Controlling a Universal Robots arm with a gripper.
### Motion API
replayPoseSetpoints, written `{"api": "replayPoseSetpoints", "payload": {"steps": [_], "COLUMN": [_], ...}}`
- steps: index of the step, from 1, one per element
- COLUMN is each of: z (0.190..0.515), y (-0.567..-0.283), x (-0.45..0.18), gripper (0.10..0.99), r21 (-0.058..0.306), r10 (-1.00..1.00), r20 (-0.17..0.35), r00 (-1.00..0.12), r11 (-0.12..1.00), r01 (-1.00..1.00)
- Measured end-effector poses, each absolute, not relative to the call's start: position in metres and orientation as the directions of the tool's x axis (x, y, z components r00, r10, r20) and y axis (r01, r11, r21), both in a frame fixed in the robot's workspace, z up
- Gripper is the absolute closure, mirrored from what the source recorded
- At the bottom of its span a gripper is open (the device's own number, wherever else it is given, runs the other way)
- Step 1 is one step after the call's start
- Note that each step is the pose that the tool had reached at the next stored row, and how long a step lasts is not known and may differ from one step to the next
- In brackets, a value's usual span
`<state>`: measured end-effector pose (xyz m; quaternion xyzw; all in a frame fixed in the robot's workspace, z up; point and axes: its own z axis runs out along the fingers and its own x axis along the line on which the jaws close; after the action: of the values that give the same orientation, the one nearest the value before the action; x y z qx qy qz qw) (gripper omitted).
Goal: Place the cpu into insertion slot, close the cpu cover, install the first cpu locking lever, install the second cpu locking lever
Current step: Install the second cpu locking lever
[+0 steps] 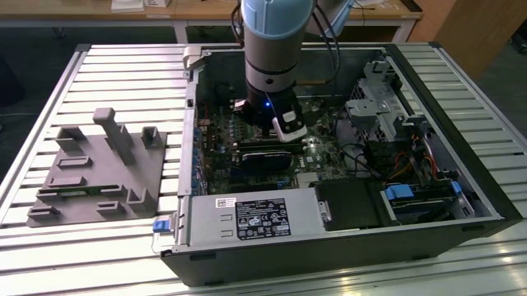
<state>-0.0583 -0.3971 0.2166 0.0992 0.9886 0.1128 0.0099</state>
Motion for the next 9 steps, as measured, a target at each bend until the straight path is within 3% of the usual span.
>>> {"api": "replayPoseSetpoints", "payload": {"steps": [9], "z": [0.2121], "y": [-0.4076], "x": [-0.0634], "gripper": [0.980], "r21": [0.274], "r10": [0.192], "r20": [0.013], "r00": [-0.981], "r11": [0.943], "r01": [0.188]}}
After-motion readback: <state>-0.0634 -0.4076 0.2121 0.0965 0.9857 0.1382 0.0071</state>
